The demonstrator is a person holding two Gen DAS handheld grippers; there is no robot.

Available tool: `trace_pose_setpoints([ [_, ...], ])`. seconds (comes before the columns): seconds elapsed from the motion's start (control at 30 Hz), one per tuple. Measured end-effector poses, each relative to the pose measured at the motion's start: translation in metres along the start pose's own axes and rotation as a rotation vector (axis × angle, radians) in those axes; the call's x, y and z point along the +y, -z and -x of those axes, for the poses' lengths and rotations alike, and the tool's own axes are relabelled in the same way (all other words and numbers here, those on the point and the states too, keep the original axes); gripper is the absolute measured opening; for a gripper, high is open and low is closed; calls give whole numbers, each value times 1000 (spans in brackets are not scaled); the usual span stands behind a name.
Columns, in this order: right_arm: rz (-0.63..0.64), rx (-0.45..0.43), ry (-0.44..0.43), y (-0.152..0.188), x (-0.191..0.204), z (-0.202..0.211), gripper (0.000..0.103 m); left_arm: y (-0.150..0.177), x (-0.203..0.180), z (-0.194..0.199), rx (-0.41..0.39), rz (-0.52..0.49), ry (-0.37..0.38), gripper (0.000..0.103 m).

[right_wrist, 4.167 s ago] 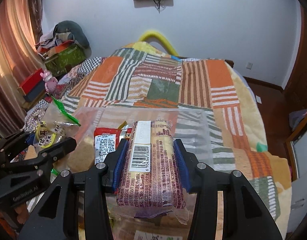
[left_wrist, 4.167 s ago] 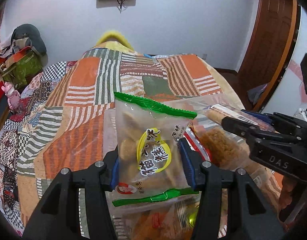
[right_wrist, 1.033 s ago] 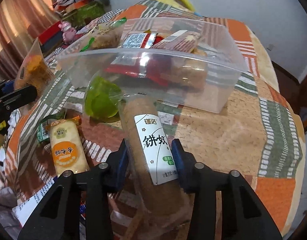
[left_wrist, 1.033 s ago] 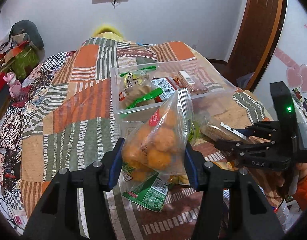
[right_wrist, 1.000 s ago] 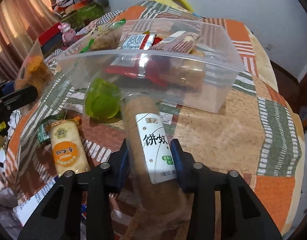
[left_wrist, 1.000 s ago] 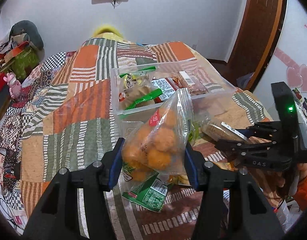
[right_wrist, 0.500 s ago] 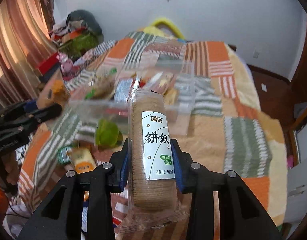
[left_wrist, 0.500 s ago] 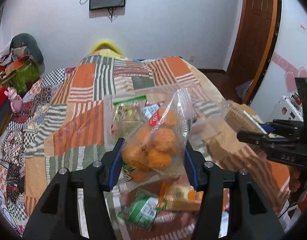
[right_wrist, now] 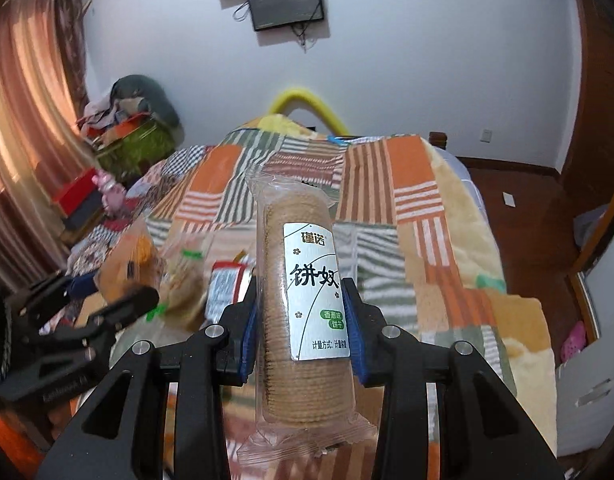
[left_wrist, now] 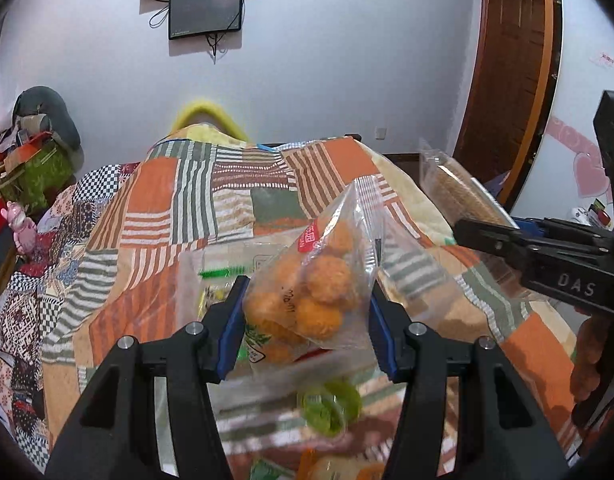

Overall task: Organize snacks
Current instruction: 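Carry the puff bag into the box with left tool while right tool drops cracker roll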

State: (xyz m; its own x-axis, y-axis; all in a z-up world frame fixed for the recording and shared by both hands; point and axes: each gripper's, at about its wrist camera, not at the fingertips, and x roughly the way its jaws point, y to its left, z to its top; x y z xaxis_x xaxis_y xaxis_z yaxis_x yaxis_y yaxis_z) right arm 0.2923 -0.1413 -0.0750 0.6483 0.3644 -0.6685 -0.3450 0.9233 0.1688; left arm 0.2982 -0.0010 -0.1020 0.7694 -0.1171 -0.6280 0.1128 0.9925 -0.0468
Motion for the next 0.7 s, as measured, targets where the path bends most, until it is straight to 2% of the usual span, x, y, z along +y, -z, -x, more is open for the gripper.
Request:
trace_pose_setpoints([
  [0.2, -29, 23, 13, -12, -4, -26, 34, -8, -3, -27, 27, 5, -8, 55],
  [0.5, -59, 105, 18, -5, -9, -63, 34, -5, -1, -64, 86, 8, -28, 55],
  [0.6, -50, 117, 30, -2, -11, -67, 34, -2, -1, -70, 100, 7, -31, 57],
  [0.7, -38, 125, 31, 0, -10, -67, 33, 1, -1, -75, 120, 17, -31, 63],
])
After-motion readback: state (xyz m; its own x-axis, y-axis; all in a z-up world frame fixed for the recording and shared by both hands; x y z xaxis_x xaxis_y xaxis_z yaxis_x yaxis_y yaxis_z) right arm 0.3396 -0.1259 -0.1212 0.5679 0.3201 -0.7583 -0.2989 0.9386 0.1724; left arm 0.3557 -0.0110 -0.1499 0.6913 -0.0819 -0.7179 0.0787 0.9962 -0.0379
